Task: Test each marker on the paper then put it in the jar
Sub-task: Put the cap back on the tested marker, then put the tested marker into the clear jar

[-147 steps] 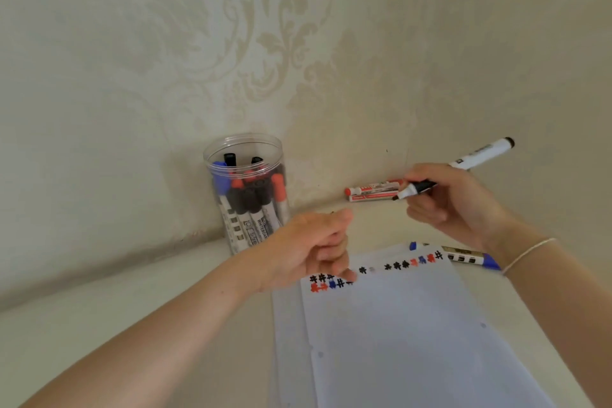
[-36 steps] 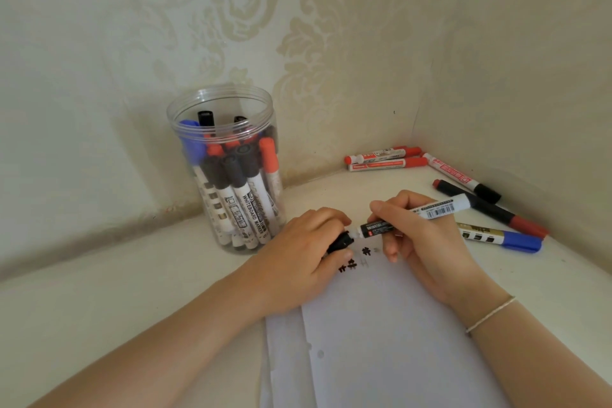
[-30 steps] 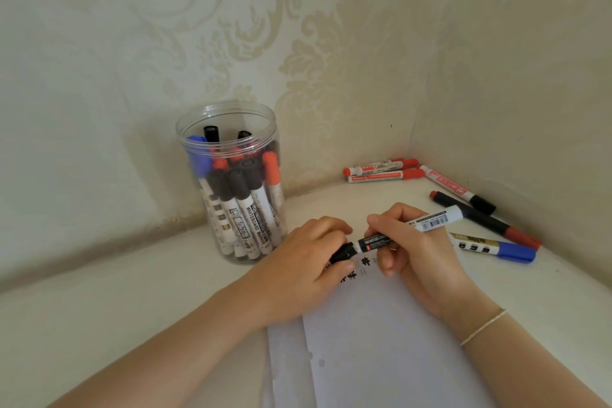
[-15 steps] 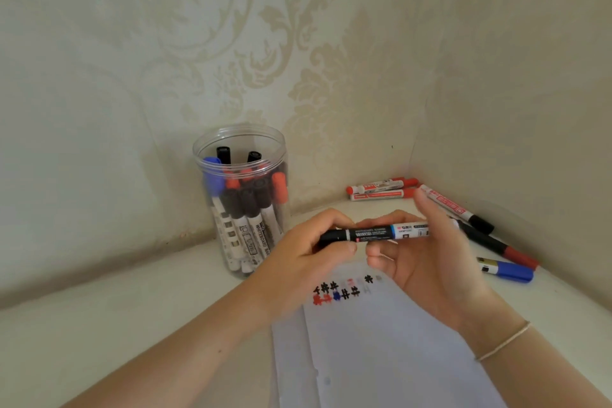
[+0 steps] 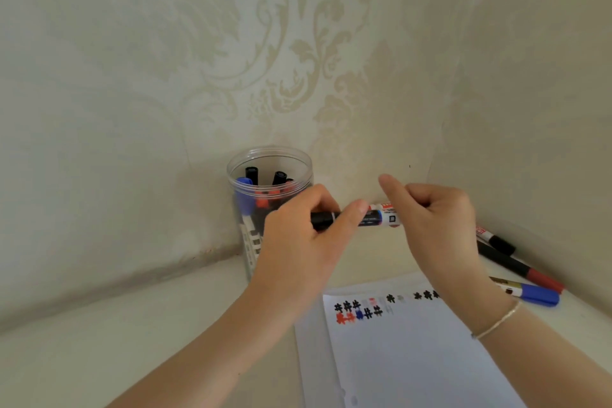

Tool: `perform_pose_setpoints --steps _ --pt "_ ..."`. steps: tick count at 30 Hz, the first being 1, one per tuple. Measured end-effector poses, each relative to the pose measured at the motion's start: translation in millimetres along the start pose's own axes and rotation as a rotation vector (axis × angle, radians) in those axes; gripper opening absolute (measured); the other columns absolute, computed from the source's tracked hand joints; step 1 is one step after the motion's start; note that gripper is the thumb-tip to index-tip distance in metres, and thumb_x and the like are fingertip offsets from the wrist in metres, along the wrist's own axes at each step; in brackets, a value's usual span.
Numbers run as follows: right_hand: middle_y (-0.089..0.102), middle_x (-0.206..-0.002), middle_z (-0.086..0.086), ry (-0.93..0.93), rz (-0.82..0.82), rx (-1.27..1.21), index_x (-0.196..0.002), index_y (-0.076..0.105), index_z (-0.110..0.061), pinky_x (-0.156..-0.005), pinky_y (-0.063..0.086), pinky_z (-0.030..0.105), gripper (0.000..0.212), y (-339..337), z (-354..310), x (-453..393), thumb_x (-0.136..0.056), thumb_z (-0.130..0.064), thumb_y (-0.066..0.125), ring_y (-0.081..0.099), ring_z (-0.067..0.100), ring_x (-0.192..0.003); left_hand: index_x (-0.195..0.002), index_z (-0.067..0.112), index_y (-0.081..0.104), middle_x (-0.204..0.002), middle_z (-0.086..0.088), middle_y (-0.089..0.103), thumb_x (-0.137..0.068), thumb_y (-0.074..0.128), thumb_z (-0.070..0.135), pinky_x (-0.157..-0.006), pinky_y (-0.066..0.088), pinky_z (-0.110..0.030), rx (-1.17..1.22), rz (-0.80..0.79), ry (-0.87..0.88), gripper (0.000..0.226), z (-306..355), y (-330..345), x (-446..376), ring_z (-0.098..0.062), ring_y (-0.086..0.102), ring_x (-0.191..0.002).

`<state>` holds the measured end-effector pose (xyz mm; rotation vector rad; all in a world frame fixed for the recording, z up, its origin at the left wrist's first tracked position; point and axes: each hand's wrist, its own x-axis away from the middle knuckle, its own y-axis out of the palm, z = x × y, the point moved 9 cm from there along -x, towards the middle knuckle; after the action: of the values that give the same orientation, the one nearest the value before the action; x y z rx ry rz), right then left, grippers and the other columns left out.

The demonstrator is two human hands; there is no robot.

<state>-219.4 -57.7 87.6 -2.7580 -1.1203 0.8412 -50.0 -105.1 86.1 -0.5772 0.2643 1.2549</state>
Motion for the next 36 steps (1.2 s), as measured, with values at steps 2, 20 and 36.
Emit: perform_pose_setpoints --steps 2,20,36 --pt "0.015 -0.038 -0.007 0.003 0.024 0.039 -0.045 0.029 -0.01 -0.04 0.016 0.019 0.058 -3 -2 4 -0.089 -0.026 0.062 0.017 0.012 -0.04 -0.06 0.019 0.048 -0.043 0.005 0.044 -0.081 0.065 0.045 -0.044 0.035 -0.028 -0.001 0.02 -0.021 0.037 -2 -1 0 -0.016 0.043 -0.043" --pt "0.049 -0.064 0.012 0.447 -0.426 -0.624 -0.082 0.062 -0.001 -0.05 0.041 0.03 0.046 91 -23 35 -0.099 -0.039 0.044 0.043 0.017 -0.046 -0.113 0.027 0.04 -0.074 0.005 0.066 -0.1 0.043 0.029 -0.053 0.045 -0.016 -0.216 0.224 0.311 0.014 65 -60 -31 -0.006 0.062 -0.057" --pt "0.042 -0.119 0.0 0.139 -0.534 0.5 -0.125 0.041 -0.019 -0.076 0.045 0.022 0.036 71 90 14 -0.092 -0.006 0.045 0.053 0.015 -0.096 -0.101 0.022 0.044 -0.075 -0.002 0.058 -0.097 0.049 0.028 -0.064 0.051 -0.041 -0.748 -0.156 0.03 0.009 1 -56 -98 -0.021 0.061 -0.066"
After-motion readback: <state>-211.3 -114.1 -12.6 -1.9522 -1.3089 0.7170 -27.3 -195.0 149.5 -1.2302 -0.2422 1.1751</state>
